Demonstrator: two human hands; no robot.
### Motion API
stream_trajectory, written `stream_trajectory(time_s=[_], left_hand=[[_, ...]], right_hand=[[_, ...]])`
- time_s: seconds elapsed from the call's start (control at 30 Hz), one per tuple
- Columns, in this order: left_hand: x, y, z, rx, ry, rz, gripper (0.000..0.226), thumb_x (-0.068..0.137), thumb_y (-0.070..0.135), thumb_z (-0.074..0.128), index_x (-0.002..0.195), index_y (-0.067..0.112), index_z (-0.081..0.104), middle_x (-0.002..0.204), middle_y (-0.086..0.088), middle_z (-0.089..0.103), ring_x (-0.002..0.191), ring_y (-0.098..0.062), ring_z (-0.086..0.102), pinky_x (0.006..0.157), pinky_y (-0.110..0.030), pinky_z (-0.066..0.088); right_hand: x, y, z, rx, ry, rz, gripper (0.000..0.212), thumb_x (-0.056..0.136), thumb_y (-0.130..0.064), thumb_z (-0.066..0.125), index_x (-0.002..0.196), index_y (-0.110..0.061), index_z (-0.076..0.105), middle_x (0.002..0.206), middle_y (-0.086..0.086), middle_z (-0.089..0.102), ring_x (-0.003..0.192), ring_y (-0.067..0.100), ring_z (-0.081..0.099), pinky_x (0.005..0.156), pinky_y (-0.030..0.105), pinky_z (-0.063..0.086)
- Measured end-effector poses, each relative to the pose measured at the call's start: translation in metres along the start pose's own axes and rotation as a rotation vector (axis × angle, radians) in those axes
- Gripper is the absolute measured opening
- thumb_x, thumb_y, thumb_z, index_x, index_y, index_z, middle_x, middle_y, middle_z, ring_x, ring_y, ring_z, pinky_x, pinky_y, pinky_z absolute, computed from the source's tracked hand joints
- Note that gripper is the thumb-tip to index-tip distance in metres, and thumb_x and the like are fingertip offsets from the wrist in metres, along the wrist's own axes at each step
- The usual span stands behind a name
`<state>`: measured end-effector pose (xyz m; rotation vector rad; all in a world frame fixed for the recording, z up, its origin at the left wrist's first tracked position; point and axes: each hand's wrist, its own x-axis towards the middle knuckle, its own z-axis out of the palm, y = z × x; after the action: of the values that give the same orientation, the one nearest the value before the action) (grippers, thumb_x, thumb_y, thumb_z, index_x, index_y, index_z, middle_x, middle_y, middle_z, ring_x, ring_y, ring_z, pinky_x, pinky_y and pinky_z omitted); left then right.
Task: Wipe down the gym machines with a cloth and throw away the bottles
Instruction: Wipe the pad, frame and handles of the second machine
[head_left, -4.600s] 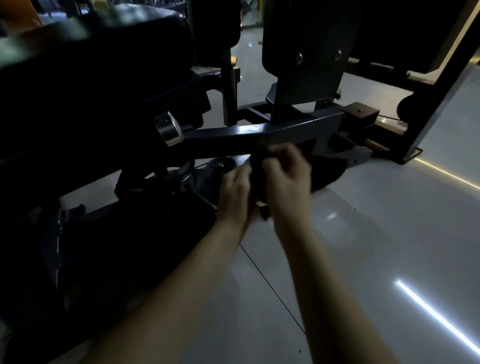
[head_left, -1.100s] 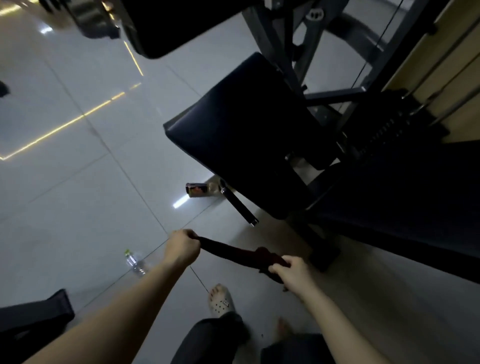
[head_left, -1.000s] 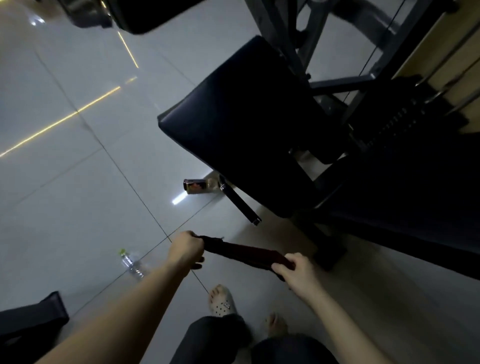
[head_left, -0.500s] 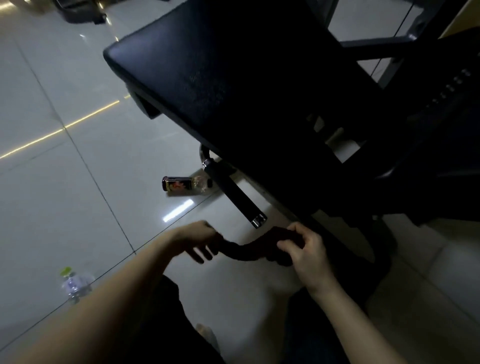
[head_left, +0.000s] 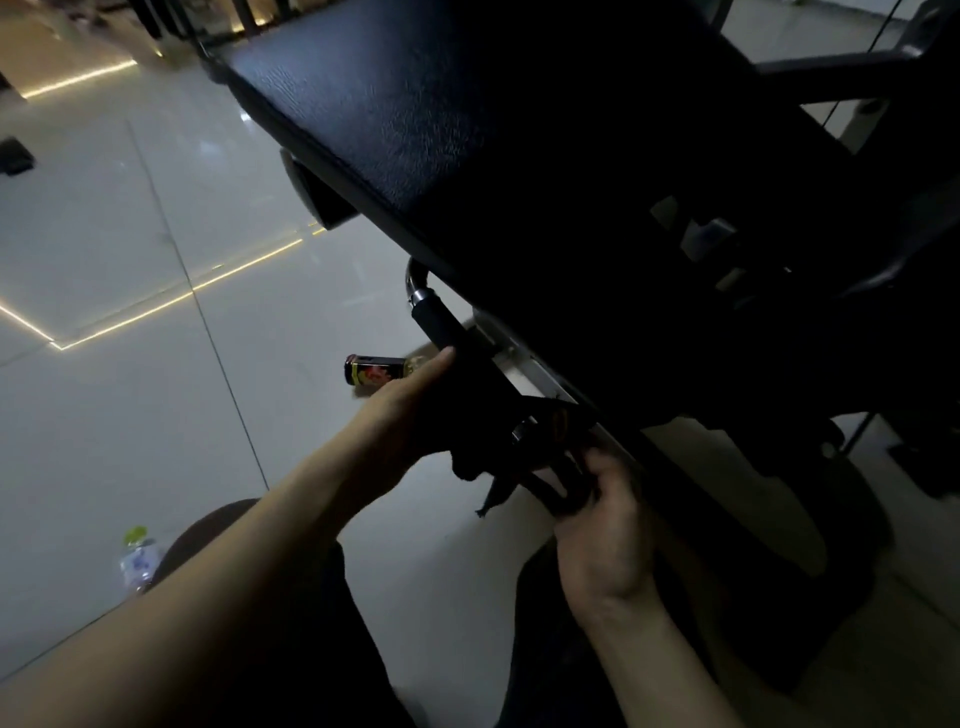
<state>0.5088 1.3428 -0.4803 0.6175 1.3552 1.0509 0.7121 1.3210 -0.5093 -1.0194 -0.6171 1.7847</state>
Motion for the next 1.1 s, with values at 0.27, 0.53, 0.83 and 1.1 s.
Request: stream_trajectory(time_s=[0.27, 0.53, 0.83, 1.1], left_hand=[[0.015, -0.004, 0.01, 0.034, 0.111, 0.068, 0.047, 0.097, 0.04, 0.063, 0.123, 0.002, 0.067, 0.105, -0.01, 0.078, 0.099, -0.024, 0.075, 0.079, -0.027, 0.06], [0.012, 0.0, 0.012, -0.092, 0.019, 0.017, 0.051, 0.089, 0.04, 0.065, 0.126, 0.005, 0.065, 0.116, -0.013, 0.075, 0.108, -0.025, 0.073, 0.081, -0.027, 0.059], [0.011, -0.007, 0.016, -0.146, 0.066, 0.021, 0.048, 0.091, 0.044, 0.069, 0.116, 0.003, 0.071, 0.109, -0.015, 0.076, 0.103, -0.028, 0.074, 0.088, -0.034, 0.057], [0.003, -0.005, 0.019, -0.103, 0.081, 0.058, 0.04, 0.093, 0.043, 0.067, 0.11, 0.007, 0.071, 0.104, -0.008, 0.078, 0.095, -0.021, 0.076, 0.079, -0.029, 0.058]], right_hand=[[0.003, 0.015, -0.001, -0.185, -0.06, -0.262, 0.033, 0.093, -0.01, 0.067, 0.102, -0.041, 0.068, 0.111, 0.002, 0.071, 0.099, 0.02, 0.071, 0.073, 0.035, 0.058], [0.017, 0.031, 0.006, -0.549, 0.045, -0.54, 0.032, 0.09, -0.03, 0.07, 0.118, -0.041, 0.06, 0.115, -0.015, 0.067, 0.11, 0.003, 0.064, 0.088, 0.027, 0.057], [0.01, 0.028, -0.011, -0.705, -0.095, -0.577, 0.037, 0.096, -0.022, 0.042, 0.118, -0.04, 0.066, 0.114, -0.01, 0.058, 0.107, 0.014, 0.061, 0.082, 0.048, 0.057], [0.032, 0.033, 0.012, -0.977, 0.141, -0.708, 0.043, 0.095, -0.056, 0.054, 0.127, -0.027, 0.055, 0.111, -0.011, 0.067, 0.104, 0.005, 0.065, 0.08, 0.03, 0.059]])
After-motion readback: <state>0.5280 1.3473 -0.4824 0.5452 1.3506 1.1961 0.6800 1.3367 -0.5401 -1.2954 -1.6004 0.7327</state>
